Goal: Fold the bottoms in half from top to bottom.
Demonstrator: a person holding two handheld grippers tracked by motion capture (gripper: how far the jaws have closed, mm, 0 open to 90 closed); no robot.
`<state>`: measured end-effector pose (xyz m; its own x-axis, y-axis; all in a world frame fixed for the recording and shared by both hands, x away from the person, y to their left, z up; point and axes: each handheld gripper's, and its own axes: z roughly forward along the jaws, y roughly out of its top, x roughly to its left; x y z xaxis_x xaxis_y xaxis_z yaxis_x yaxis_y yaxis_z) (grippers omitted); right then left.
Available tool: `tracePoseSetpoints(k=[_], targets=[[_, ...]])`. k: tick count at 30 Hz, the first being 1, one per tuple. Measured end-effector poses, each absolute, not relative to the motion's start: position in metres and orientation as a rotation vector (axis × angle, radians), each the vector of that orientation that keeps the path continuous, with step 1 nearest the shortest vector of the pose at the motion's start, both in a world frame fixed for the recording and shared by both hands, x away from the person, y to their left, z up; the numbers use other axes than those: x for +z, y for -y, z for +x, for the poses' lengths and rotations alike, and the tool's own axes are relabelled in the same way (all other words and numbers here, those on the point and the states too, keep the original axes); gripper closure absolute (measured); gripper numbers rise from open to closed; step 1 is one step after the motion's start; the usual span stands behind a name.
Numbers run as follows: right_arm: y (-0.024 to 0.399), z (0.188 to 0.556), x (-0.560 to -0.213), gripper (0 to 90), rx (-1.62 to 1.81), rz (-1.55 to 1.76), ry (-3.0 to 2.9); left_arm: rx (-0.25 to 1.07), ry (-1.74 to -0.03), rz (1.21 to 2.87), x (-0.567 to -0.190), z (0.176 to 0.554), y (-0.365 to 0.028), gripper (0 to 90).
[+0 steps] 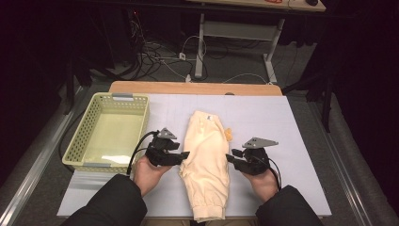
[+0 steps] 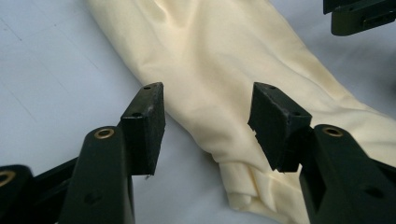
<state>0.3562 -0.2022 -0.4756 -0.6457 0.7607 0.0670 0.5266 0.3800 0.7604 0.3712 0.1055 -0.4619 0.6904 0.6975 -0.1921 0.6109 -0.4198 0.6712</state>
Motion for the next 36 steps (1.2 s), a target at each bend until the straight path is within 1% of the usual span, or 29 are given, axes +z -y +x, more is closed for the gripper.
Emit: tracePoseSetpoints(k=[8,19,31,36], targets=[[0.196,0.371,-0.476,67.2,1.101,1.132,-2.348,0.129,-1.025,2.157,-0.458,0.391,-0.095,43.4],[0.185,0.393,-0.474,66.3,1.071,1.139,-2.336,0.132,-1.051,2.174,-0.46,0.414,-0.082,42.8],[0.178,0.419,-0.476,62.7,1.017,1.2,-2.324,0.142,-1.102,2.211,-0.463,0.438,-0.072,42.8],[0.18,0.429,-0.48,60.1,0.993,1.241,-2.325,0.122,-1.133,2.209,-0.468,0.448,-0.07,42.7]])
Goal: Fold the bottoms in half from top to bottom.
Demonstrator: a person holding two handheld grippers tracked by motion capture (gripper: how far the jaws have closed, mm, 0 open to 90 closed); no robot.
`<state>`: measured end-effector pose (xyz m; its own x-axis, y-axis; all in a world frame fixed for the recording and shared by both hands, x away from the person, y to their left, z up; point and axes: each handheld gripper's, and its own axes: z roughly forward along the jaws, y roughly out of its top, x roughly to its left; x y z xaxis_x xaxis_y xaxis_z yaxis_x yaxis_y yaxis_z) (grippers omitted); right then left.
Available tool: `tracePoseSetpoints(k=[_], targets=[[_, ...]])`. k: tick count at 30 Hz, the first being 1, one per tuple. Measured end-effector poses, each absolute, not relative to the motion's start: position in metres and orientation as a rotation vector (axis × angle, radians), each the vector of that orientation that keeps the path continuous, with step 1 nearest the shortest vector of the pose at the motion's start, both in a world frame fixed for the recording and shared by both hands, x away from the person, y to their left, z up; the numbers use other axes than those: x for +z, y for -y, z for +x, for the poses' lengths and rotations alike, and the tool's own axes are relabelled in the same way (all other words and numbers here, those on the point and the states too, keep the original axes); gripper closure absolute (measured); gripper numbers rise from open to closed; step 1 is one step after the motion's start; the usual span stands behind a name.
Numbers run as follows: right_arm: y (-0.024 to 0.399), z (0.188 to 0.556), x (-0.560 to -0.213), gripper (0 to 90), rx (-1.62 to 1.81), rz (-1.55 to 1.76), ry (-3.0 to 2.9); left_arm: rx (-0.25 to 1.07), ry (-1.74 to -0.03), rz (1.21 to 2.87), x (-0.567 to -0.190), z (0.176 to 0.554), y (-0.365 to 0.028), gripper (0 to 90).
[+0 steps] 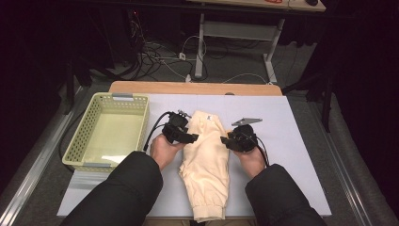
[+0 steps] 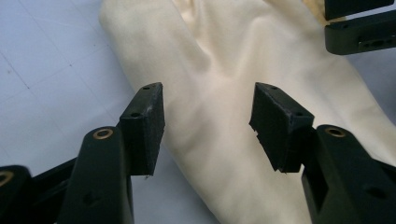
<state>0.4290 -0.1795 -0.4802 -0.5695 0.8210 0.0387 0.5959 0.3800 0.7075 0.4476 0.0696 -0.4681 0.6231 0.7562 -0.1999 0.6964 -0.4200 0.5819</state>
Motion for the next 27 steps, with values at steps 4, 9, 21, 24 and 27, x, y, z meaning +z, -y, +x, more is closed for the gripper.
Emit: tracePoseSetpoints(k=[4,9,21,24,27], targets=[[0.18,0.436,-0.483,57.8,0.998,1.28,-2.319,0.11,-1.152,2.219,-0.473,0.453,-0.068,41.7],[0.18,0.443,-0.49,55.6,0.956,1.309,-2.319,0.096,-1.17,2.233,-0.476,0.46,-0.067,41.0],[0.175,0.459,-0.495,49.8,0.907,1.373,-2.351,0.074,-1.23,2.256,-0.486,0.474,-0.067,39.7],[0.174,0.462,-0.499,48.7,0.897,1.396,-2.363,0.063,-1.242,2.258,-0.489,0.476,-0.068,39.7],[0.174,0.464,-0.5,48.2,0.895,1.402,-2.368,0.039,-1.257,2.253,-0.492,0.479,-0.069,39.0]])
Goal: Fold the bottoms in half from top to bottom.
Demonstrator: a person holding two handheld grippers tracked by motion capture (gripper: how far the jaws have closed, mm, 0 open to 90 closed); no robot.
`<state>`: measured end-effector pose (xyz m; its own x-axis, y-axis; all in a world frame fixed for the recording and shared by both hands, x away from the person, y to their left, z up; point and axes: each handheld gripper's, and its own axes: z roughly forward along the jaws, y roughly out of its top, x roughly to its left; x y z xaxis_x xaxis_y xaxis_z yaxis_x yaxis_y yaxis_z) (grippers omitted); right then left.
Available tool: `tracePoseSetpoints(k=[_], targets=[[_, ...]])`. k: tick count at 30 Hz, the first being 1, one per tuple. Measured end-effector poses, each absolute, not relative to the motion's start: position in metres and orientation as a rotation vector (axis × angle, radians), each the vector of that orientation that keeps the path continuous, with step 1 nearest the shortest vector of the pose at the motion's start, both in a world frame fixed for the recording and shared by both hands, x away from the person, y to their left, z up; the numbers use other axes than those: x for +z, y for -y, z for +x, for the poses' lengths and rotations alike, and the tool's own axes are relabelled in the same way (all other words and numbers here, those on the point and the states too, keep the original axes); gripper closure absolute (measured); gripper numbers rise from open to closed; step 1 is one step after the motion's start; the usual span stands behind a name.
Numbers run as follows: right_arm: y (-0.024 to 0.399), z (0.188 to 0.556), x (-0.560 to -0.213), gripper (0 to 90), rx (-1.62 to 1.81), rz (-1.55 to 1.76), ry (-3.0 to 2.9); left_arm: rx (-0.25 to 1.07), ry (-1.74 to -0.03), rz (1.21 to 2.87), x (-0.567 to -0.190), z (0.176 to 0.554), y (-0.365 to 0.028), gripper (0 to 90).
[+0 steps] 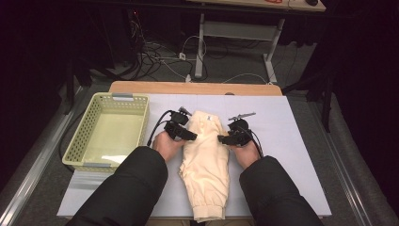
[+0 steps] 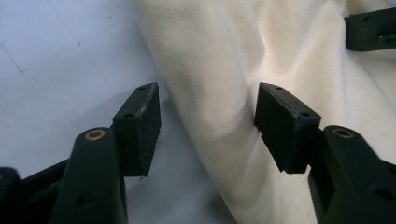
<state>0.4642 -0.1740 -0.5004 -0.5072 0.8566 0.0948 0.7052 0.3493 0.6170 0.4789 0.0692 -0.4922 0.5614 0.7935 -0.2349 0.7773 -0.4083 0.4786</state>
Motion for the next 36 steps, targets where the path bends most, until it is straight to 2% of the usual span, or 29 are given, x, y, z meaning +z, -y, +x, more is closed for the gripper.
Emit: tracePoseSetpoints(k=[6,10,19,22,24,36], targets=[[0.168,0.466,-0.499,50.0,0.87,1.391,-2.393,0.025,-1.264,2.24,-0.494,0.48,-0.069,39.2],[0.164,0.465,-0.499,57.1,0.875,1.373,-2.419,0.03,-1.252,2.249,-0.495,0.479,-0.067,41.6],[0.163,0.461,-0.498,74.1,0.899,1.365,-2.487,-0.037,-1.229,2.252,-0.495,0.478,-0.065,62.8],[0.162,0.461,-0.498,76.9,0.899,1.365,-2.501,-0.1,-1.228,2.241,-0.495,0.479,-0.067,73.7],[0.162,0.46,-0.497,78.3,0.892,1.357,-2.505,-0.097,-1.223,2.246,-0.495,0.478,-0.067,76.1],[0.166,0.454,-0.487,80.6,0.9,1.298,-2.527,-0.084,-1.157,2.26,-0.48,0.472,-0.072,79.2]])
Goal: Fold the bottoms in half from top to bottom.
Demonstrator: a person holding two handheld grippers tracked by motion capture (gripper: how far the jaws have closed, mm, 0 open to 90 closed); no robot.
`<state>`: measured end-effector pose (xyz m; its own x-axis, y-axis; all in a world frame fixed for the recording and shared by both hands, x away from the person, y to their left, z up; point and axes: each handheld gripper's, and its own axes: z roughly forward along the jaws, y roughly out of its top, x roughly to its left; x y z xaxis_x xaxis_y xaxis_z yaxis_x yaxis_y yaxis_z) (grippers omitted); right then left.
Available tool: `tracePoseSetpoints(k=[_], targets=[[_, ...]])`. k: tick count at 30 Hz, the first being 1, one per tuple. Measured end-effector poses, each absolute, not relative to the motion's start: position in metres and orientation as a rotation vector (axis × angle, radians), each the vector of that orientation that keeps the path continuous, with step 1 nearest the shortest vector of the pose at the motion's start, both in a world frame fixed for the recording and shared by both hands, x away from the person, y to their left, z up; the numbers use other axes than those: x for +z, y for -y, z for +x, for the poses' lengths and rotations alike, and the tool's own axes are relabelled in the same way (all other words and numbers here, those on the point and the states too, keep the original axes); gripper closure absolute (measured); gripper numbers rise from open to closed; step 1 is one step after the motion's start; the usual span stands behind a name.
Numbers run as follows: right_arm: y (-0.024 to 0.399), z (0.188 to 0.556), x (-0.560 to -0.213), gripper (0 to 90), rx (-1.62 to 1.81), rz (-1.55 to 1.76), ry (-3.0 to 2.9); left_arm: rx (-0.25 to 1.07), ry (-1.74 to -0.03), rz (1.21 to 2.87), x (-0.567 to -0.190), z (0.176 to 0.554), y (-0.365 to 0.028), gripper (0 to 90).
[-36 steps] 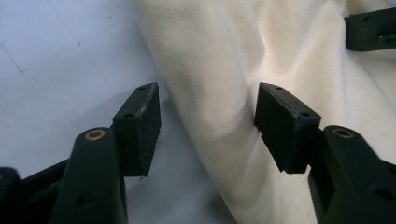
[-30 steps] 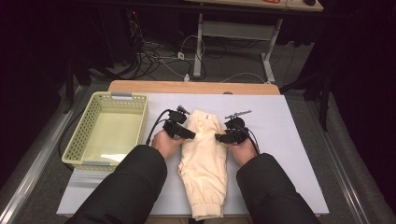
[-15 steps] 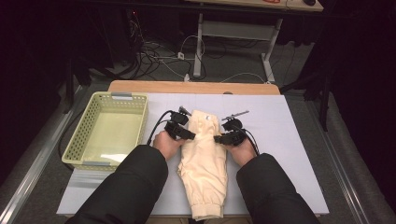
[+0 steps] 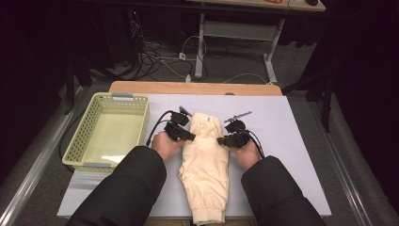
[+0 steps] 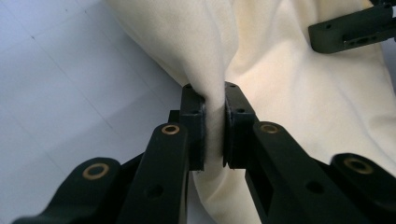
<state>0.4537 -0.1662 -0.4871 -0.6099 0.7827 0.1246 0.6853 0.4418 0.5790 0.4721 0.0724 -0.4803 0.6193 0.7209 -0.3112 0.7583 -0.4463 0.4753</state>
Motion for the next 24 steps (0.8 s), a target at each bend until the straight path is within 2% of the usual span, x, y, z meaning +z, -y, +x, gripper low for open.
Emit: tracePoseSetpoints(k=[14,24], targets=[[0.165,0.462,-0.464,81.0,0.951,1.268,-2.469,-0.025,-1.147,2.222,-0.455,0.484,-0.078,79.7],[0.161,0.478,-0.443,80.9,0.979,1.267,-2.382,0.073,-1.137,2.196,-0.426,0.497,-0.076,79.8]])
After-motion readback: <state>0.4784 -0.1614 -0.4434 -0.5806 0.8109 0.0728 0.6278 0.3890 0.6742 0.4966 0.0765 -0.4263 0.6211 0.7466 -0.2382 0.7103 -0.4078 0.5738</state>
